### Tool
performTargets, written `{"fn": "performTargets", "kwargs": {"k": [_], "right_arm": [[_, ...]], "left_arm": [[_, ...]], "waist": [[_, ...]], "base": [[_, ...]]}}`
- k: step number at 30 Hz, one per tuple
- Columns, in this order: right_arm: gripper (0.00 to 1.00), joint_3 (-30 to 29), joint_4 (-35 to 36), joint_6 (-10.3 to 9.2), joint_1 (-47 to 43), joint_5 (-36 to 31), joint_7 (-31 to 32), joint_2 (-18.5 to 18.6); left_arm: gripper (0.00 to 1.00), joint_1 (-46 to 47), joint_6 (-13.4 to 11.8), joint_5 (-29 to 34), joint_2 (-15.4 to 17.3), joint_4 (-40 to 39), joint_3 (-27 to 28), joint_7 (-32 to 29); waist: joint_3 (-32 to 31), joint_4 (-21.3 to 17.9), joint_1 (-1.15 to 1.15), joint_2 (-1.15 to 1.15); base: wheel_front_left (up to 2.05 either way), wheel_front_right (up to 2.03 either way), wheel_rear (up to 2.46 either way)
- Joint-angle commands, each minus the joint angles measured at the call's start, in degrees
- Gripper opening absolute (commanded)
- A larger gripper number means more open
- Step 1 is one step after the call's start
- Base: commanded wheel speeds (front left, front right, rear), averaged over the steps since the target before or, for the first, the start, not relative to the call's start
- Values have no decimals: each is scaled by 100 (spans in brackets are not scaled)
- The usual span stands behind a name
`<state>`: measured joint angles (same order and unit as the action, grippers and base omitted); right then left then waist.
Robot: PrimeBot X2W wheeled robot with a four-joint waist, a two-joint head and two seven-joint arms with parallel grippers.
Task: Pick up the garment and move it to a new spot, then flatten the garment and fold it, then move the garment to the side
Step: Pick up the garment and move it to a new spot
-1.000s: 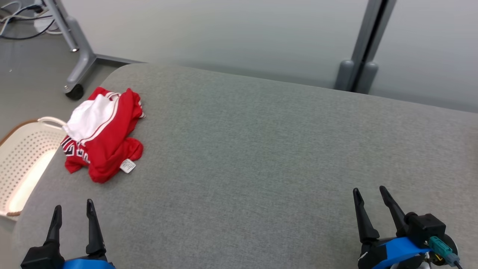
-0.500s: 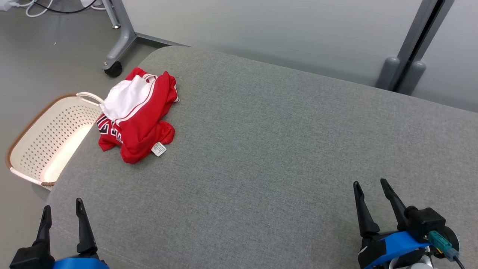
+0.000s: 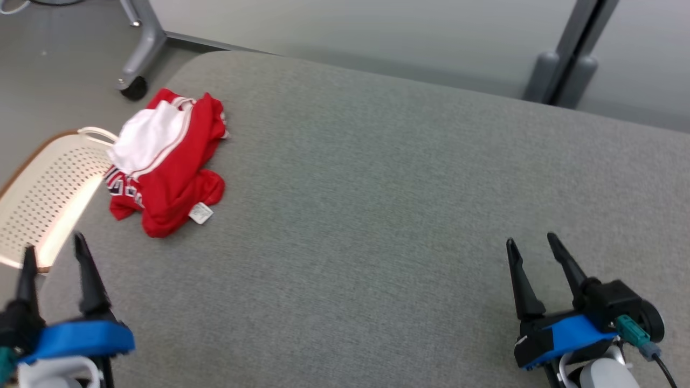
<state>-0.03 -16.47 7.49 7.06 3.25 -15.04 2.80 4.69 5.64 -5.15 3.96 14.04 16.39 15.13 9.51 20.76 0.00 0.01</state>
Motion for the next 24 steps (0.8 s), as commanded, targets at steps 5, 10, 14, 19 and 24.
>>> {"fn": "performTargets", "kwargs": {"k": [5,10,14,19,24], "right_arm": [[100,-28,292,1,328,-256,-20,20],[100,25,563,1,639,-437,-20,57],[100,0,790,1,824,-552,-20,108],[100,-75,1099,1,939,-681,-15,102],[100,-157,1360,1,904,-727,37,126]], "left_arm": [[100,1034,37,-67,333,52,293,2],[100,1936,51,-84,742,272,508,-1],[100,2684,84,-158,1132,764,636,2],[100,3403,121,-204,1606,1715,657,0],[100,4027,147,-229,1957,3020,443,-207]], "waist": [[402,-354,0,-1],[935,-791,0,-1],[1333,-1098,0,-1],[1773,-1399,0,-1],[2064,-1520,0,-1]], "base": [[0,0,0],[0,0,0],[0,0,0],[0,0,0],[0,0,0]]}}
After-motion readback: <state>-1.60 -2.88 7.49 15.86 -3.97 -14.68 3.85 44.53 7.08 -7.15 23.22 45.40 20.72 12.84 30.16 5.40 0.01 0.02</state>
